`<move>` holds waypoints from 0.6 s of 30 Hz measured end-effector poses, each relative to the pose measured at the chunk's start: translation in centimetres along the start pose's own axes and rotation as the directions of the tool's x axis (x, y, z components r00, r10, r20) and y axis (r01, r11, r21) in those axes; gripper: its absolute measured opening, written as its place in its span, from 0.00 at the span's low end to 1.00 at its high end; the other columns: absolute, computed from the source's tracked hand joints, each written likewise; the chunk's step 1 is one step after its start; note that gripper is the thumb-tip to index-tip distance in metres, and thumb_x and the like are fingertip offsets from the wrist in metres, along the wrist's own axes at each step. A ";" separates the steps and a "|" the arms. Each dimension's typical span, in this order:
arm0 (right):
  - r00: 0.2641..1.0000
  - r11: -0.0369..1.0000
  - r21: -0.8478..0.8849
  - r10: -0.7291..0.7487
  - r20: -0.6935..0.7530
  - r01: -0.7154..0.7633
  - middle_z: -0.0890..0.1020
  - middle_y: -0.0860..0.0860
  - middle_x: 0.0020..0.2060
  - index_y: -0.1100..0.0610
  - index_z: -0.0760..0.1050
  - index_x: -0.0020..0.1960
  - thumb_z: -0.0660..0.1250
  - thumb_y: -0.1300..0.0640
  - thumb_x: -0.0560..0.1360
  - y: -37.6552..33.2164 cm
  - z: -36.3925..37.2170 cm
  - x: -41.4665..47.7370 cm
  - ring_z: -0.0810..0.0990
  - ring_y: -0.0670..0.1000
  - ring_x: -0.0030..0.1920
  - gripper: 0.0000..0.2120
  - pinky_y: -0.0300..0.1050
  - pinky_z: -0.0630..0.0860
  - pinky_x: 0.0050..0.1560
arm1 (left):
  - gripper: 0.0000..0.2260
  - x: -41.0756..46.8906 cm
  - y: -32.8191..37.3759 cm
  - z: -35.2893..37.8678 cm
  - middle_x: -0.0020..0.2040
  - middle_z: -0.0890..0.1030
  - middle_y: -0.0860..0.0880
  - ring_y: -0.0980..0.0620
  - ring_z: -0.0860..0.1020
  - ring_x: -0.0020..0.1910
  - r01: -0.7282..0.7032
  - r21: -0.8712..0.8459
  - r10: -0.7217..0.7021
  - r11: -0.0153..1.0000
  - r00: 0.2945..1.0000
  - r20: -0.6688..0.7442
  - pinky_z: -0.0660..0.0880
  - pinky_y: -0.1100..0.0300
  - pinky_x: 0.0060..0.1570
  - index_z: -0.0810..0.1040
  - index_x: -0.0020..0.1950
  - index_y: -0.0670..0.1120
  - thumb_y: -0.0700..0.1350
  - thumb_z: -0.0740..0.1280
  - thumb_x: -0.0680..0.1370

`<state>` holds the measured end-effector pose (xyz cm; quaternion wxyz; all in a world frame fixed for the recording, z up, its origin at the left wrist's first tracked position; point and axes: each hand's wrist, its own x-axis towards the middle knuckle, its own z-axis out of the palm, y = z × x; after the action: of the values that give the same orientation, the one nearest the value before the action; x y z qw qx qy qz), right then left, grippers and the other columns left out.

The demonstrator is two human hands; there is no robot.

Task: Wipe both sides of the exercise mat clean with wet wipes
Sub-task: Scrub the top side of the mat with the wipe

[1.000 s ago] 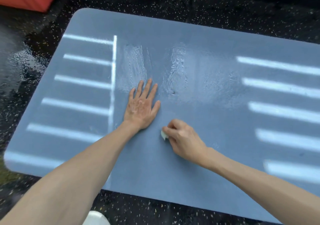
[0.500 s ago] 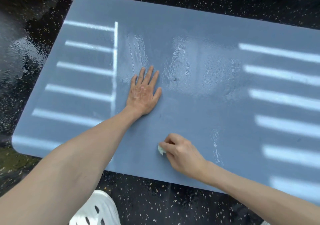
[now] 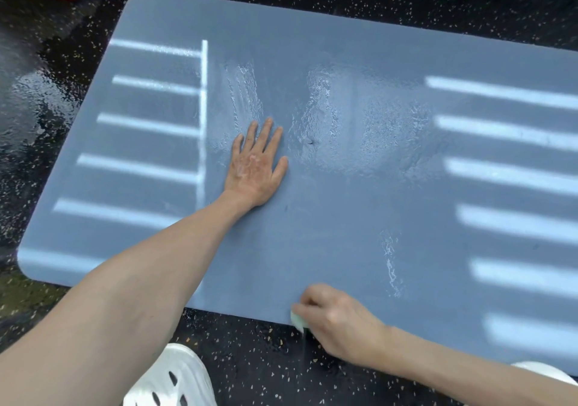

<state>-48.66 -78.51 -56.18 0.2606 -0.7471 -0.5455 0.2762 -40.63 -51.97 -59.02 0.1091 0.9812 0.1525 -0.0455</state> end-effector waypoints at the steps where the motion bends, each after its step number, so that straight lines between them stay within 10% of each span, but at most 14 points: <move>1: 0.994 0.998 -0.013 0.058 -0.094 -0.060 0.73 0.53 0.40 0.60 0.75 0.43 0.58 0.67 0.71 1.0 -0.5 0.9 0.71 0.52 0.35 0.08 0.42 0.71 0.31 | 0.26 0.0 0.0 0.0 0.82 0.50 0.49 0.45 0.48 0.80 -0.002 -0.003 0.002 1.000 1.000 -0.001 0.44 0.48 0.76 0.54 0.81 0.48 0.53 0.54 0.83; 4: 0.966 0.991 -0.008 0.130 -0.225 -0.135 0.75 0.53 0.40 0.61 0.78 0.45 0.60 0.68 0.70 1.9 -0.8 1.3 0.73 0.53 0.36 0.09 0.44 0.73 0.33 | 0.26 0.0 -0.1 0.1 0.81 0.50 0.49 0.45 0.48 0.80 0.001 0.003 -0.001 1.000 1.000 -0.002 0.45 0.48 0.75 0.54 0.81 0.48 0.53 0.54 0.83; 8: 1.000 1.000 0.016 0.005 -0.014 -0.005 0.74 0.53 0.41 0.60 0.76 0.44 0.60 0.68 0.71 0.3 -0.2 -1.0 0.71 0.51 0.36 0.08 0.44 0.72 0.33 | 0.27 0.1 0.0 0.0 0.81 0.50 0.49 0.45 0.48 0.80 0.003 0.005 -0.003 1.000 1.000 -0.003 0.44 0.48 0.75 0.54 0.81 0.48 0.53 0.54 0.83; 12: 0.968 0.993 -0.039 0.103 -0.228 -0.115 0.75 0.53 0.40 0.61 0.78 0.45 0.64 0.69 0.69 2.8 -1.7 1.0 0.73 0.52 0.36 0.08 0.44 0.73 0.33 | 0.26 0.1 0.0 0.0 0.81 0.51 0.49 0.45 0.48 0.80 0.008 -0.001 -0.008 1.000 1.000 -0.007 0.44 0.48 0.75 0.55 0.81 0.48 0.53 0.55 0.83; 18: 0.998 0.999 0.020 0.044 -0.053 -0.043 0.74 0.52 0.41 0.59 0.77 0.46 0.59 0.67 0.71 1.2 -1.4 -1.0 0.72 0.50 0.36 0.09 0.37 0.68 0.33 | 0.26 0.1 0.1 0.1 0.81 0.51 0.48 0.44 0.48 0.80 0.005 0.011 -0.005 1.000 1.000 -0.017 0.45 0.48 0.75 0.55 0.80 0.47 0.53 0.55 0.83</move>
<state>-47.19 -79.94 -55.90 0.2759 -0.7634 -0.5194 0.2670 -40.54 -52.08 -59.06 0.1022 0.9818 0.1555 -0.0385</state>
